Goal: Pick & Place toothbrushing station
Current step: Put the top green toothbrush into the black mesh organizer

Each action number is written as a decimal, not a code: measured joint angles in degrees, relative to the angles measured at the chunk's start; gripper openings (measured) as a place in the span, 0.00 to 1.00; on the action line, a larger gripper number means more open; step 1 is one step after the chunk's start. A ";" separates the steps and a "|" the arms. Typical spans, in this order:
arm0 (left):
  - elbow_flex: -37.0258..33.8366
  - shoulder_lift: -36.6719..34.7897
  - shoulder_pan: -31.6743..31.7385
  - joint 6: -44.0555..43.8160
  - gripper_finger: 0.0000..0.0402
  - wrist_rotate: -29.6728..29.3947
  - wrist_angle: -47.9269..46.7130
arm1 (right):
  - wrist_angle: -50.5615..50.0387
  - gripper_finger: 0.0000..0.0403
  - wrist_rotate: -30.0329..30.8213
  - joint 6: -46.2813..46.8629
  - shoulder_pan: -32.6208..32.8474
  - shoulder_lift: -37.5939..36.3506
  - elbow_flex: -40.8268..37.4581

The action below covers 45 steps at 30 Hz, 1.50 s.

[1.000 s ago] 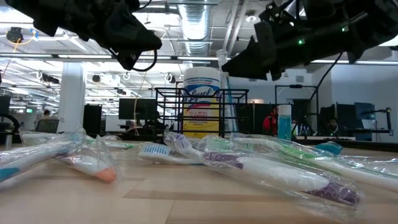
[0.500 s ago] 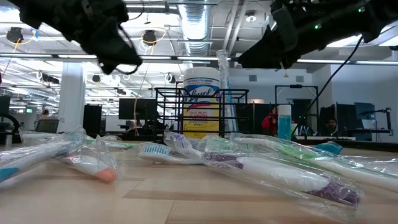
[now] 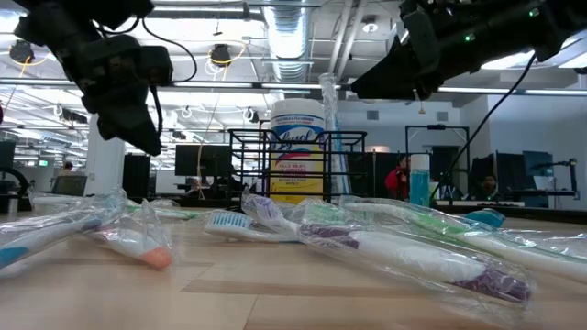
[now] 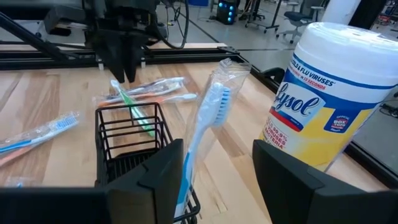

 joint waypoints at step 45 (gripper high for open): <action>0.20 10.01 4.01 3.30 0.26 9.47 -14.72 | 0.85 0.41 -0.06 -0.37 -0.02 0.02 0.00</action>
